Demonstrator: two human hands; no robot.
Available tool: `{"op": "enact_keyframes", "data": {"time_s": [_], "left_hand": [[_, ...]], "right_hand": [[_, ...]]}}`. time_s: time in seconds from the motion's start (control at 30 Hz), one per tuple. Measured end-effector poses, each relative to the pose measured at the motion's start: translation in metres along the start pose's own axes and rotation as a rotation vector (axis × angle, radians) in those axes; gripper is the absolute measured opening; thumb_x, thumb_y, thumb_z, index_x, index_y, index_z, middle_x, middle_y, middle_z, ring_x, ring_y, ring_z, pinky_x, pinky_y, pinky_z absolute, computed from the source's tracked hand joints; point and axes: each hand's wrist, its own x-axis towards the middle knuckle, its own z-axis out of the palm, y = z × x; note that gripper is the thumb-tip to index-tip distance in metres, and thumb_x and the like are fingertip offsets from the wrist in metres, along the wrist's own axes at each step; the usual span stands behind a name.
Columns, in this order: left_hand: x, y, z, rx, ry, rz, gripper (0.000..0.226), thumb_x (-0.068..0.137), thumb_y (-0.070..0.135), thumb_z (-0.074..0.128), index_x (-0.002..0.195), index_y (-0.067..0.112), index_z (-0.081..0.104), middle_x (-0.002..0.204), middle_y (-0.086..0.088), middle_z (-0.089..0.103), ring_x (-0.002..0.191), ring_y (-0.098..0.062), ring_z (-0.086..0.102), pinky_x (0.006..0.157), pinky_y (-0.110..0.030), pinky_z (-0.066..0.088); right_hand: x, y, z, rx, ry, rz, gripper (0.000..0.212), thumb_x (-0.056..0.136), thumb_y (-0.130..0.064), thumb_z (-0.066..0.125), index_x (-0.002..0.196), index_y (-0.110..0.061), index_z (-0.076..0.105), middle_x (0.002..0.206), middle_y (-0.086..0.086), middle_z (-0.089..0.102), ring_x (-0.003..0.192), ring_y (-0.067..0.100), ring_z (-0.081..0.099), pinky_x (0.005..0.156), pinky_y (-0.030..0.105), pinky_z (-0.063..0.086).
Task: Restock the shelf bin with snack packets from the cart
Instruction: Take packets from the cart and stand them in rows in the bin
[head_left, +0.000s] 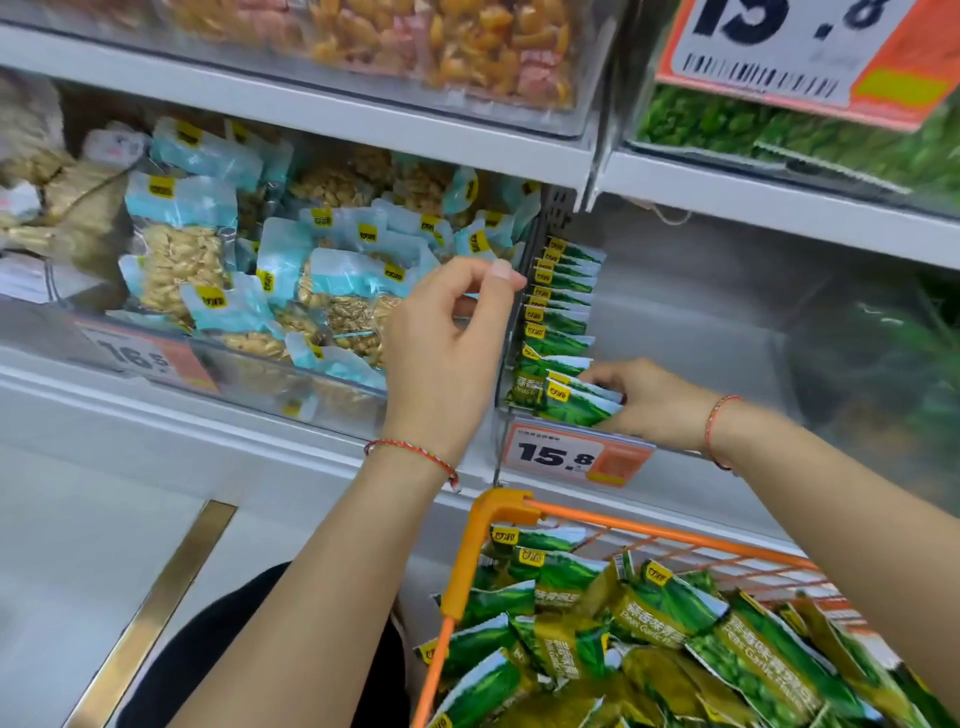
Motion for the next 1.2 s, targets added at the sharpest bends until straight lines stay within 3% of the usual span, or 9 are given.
{"op": "enact_keyframes", "data": {"time_s": [0.13, 0.23, 0.37, 0.57, 0.67, 0.97, 1.07, 1.13, 1.2], "left_hand": [[-0.002, -0.002, 0.001, 0.048, -0.023, 0.033, 0.022, 0.095, 0.027, 0.051, 0.077, 0.030, 0.064, 0.070, 0.007, 0.060, 0.064, -0.005, 0.056, 0.060, -0.023, 0.044], [-0.002, -0.004, 0.001, 0.083, -0.036, 0.065, 0.021, 0.095, 0.026, 0.052, 0.079, 0.025, 0.066, 0.067, 0.009, 0.055, 0.061, -0.001, 0.049, 0.059, -0.017, 0.036], [-0.002, -0.006, -0.001, 0.122, -0.035, 0.082, 0.024, 0.095, 0.026, 0.051, 0.081, 0.017, 0.067, 0.069, 0.011, 0.053, 0.060, -0.001, 0.049, 0.058, -0.014, 0.033], [-0.002, -0.006, -0.003, 0.142, -0.031, 0.091, 0.020, 0.095, 0.025, 0.052, 0.082, 0.024, 0.066, 0.072, 0.013, 0.054, 0.064, -0.001, 0.051, 0.060, -0.013, 0.035], [-0.002, -0.007, -0.004, 0.158, -0.026, 0.100, 0.020, 0.095, 0.026, 0.052, 0.082, 0.023, 0.067, 0.071, 0.014, 0.053, 0.063, 0.000, 0.051, 0.059, -0.014, 0.035], [-0.001, -0.006, -0.008, 0.163, -0.020, 0.098, 0.021, 0.095, 0.025, 0.052, 0.082, 0.022, 0.068, 0.075, 0.012, 0.057, 0.063, -0.001, 0.051, 0.059, -0.010, 0.034], [0.000, -0.007, -0.007, 0.165, -0.022, 0.102, 0.021, 0.095, 0.024, 0.053, 0.082, 0.022, 0.068, 0.071, 0.013, 0.055, 0.061, -0.001, 0.050, 0.058, -0.009, 0.032], [-0.001, -0.007, -0.007, 0.165, -0.022, 0.105, 0.020, 0.095, 0.024, 0.053, 0.081, 0.024, 0.067, 0.068, 0.015, 0.053, 0.060, -0.002, 0.050, 0.057, -0.009, 0.032], [-0.001, -0.008, -0.007, 0.163, -0.025, 0.103, 0.020, 0.095, 0.025, 0.052, 0.080, 0.026, 0.066, 0.068, 0.015, 0.053, 0.060, -0.002, 0.051, 0.057, -0.012, 0.034]], "right_hand": [[0.006, -0.008, 0.002, -0.136, 0.123, -0.061, 0.052, 0.076, -0.016, 0.078, 0.123, -0.014, 0.057, 0.129, 0.004, 0.057, 0.121, 0.016, 0.051, 0.091, 0.018, 0.035], [0.008, -0.021, 0.001, -0.378, 0.159, -0.123, 0.060, 0.077, -0.030, 0.076, 0.130, -0.019, 0.051, 0.135, 0.004, 0.052, 0.123, 0.022, 0.050, 0.099, 0.028, 0.040], [0.011, -0.033, -0.002, -0.568, 0.265, -0.132, 0.063, 0.074, -0.045, 0.075, 0.128, -0.025, 0.049, 0.125, 0.004, 0.050, 0.113, 0.025, 0.052, 0.088, 0.035, 0.046], [0.009, -0.036, 0.002, -0.751, 0.153, -0.136, 0.068, 0.080, -0.043, 0.070, 0.135, -0.020, 0.037, 0.122, 0.009, 0.049, 0.109, 0.029, 0.052, 0.082, 0.037, 0.047], [0.009, -0.040, 0.002, -0.838, 0.174, -0.149, 0.070, 0.081, -0.046, 0.067, 0.137, -0.023, 0.032, 0.124, 0.008, 0.049, 0.110, 0.029, 0.053, 0.074, 0.034, 0.042], [-0.006, -0.031, -0.017, -0.615, 0.175, -0.039, 0.071, 0.072, -0.062, 0.067, 0.128, -0.028, 0.040, 0.125, 0.001, 0.056, 0.104, 0.024, 0.056, 0.083, 0.034, 0.047], [-0.012, -0.027, -0.019, -0.493, 0.197, -0.011, 0.055, 0.080, -0.053, 0.066, 0.124, -0.026, 0.047, 0.118, -0.003, 0.060, 0.090, 0.016, 0.053, 0.079, 0.029, 0.043], [-0.015, -0.025, -0.018, -0.445, 0.265, 0.019, 0.042, 0.086, -0.047, 0.062, 0.121, -0.024, 0.055, 0.114, -0.003, 0.063, 0.097, 0.018, 0.058, 0.083, 0.029, 0.045], [-0.016, -0.024, -0.015, -0.342, 0.301, 0.106, 0.042, 0.091, -0.045, 0.056, 0.121, -0.017, 0.061, 0.118, 0.004, 0.065, 0.108, 0.025, 0.059, 0.092, 0.033, 0.046]]}}
